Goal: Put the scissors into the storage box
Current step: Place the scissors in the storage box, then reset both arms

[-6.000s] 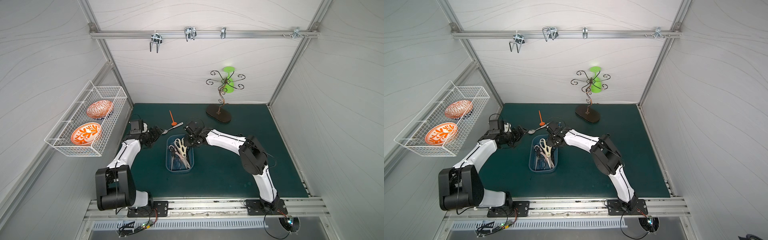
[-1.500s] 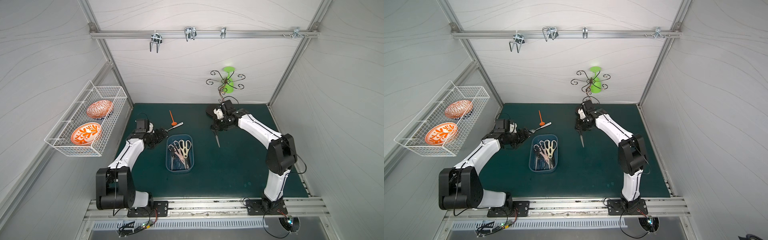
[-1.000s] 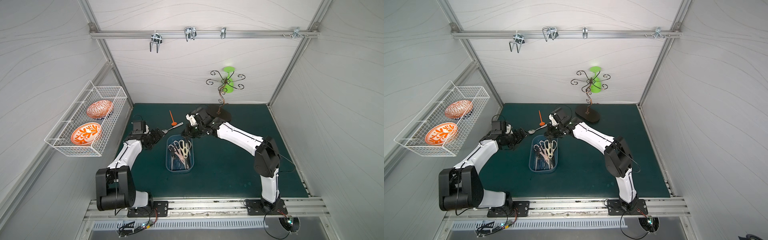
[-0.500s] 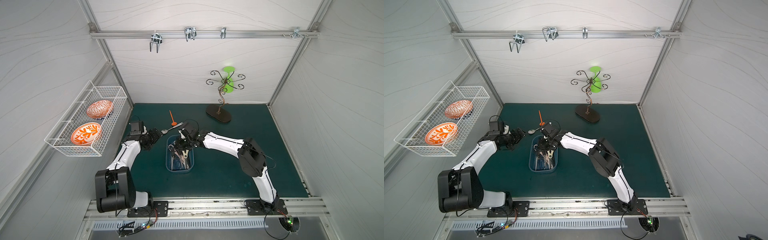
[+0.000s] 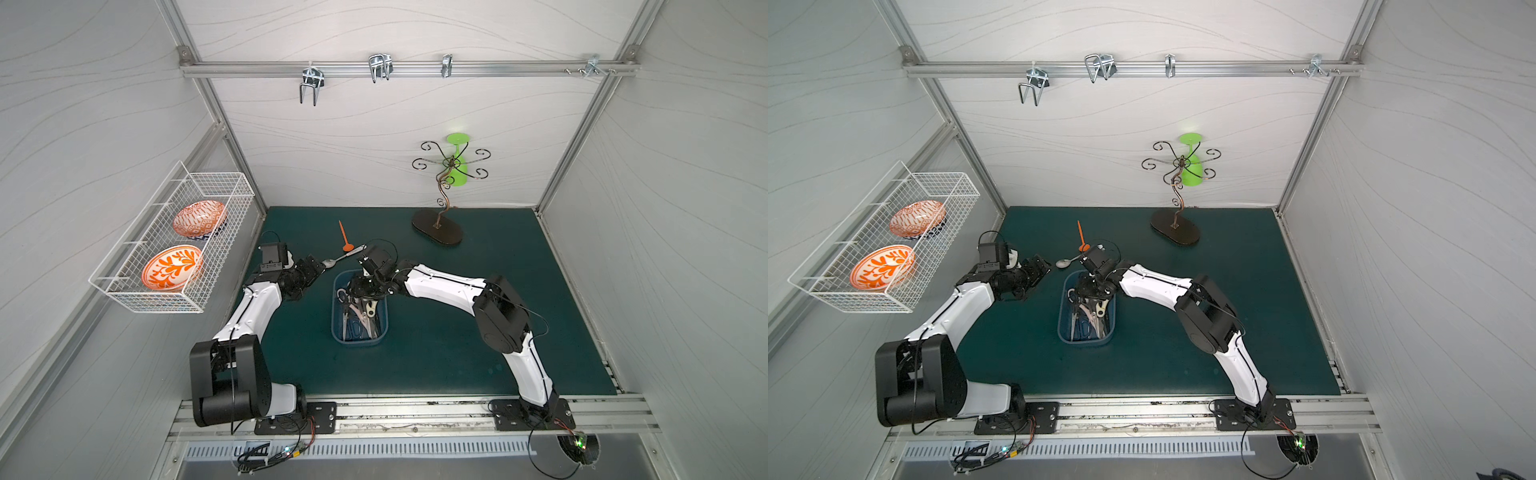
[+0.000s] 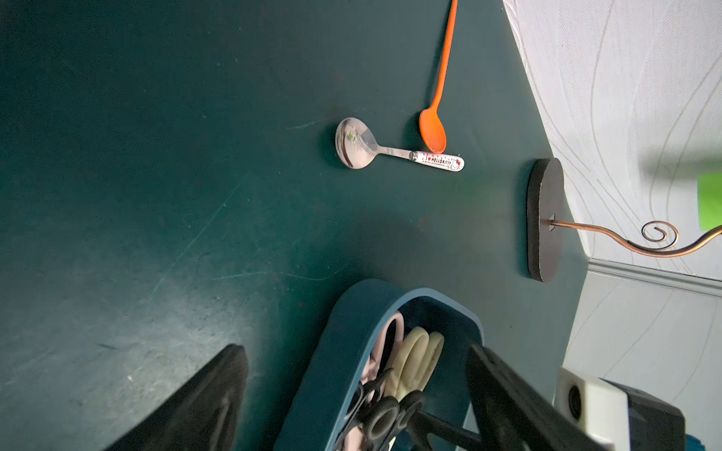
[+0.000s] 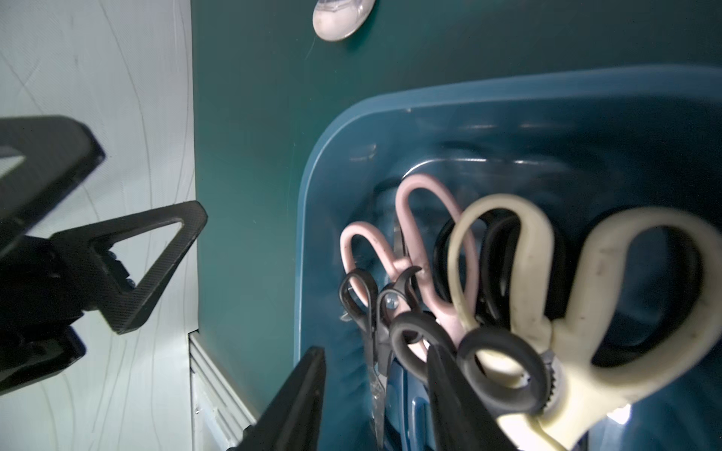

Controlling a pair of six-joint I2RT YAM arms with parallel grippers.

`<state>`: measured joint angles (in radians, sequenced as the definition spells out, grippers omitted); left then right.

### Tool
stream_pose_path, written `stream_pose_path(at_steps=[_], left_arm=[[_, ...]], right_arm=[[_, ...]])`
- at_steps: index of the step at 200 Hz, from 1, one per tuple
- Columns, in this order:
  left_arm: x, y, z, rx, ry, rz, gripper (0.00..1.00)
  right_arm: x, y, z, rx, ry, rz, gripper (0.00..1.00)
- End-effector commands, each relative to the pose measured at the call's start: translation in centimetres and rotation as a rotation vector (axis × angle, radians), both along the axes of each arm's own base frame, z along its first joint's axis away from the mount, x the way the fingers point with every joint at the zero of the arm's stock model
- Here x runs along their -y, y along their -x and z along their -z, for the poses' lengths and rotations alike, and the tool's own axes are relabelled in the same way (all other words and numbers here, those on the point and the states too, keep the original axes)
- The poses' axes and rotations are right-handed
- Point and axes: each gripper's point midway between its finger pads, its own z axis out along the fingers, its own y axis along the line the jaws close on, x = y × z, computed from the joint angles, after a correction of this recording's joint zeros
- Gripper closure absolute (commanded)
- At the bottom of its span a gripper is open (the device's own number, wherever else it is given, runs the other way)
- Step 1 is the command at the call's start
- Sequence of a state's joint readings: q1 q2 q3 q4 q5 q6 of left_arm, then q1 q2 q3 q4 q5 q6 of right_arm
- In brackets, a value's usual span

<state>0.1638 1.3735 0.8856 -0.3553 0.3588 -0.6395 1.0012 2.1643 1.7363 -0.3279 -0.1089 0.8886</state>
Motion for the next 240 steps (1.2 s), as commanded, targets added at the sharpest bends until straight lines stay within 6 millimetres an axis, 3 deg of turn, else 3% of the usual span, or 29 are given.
stream_pose_path(at_steps=[1,32,42,59,92,118,141,174,193,202,240], left_arm=[[-0.9,-0.6,-1.2,0.066,-0.061,-0.002,0.08],[-1.6,-0.6,-1.2,0.077,-0.118,-0.001,0.08],[-1.7,-0.6,-1.2,0.082,-0.133,0.003,0.08],[-2.0,-0.5,-1.3,0.099,-0.165,0.013,0.08],[-3.0,-0.3,-2.0,0.122,-0.244,0.002,0.06],[-6.4,-0.5,-2.8,0.147,-0.441,-0.082,0.05],[-8.1,-1.5,-2.6,0.183,-0.555,-0.104,0.05],[-9.7,-2.0,-1.3,0.218,-0.684,-0.118,0.05],[-9.6,-2.3,-0.4,0.297,-0.725,-0.107,0.05],[-9.3,-2.3,0.2,0.323,-0.724,-0.101,0.04],[-8.3,-2.3,1.6,0.438,-0.745,-0.117,0.02]], right_arm=[[1.0,-0.9,-4.8,0.141,-0.013,-0.012,0.52],[5.4,-2.9,-9.3,0.324,0.028,-0.017,0.44],[7.9,-4.0,-10.0,0.365,0.067,-0.005,0.36],[13.3,-6.1,-10.7,0.412,0.131,0.036,0.32],[26.6,-9.9,-8.8,0.447,0.302,0.165,0.30],[37.6,-11.9,-6.1,0.483,0.445,0.299,0.30],[43.6,-12.3,-3.4,0.512,0.474,0.397,0.30],[47.3,-11.6,1.3,0.464,0.492,0.422,0.29],[48.6,-12.4,1.7,0.595,0.484,0.502,0.17],[49.1,-12.6,1.7,0.632,0.480,0.533,0.02],[49.0,-12.5,1.4,0.736,0.456,0.565,0.01]])
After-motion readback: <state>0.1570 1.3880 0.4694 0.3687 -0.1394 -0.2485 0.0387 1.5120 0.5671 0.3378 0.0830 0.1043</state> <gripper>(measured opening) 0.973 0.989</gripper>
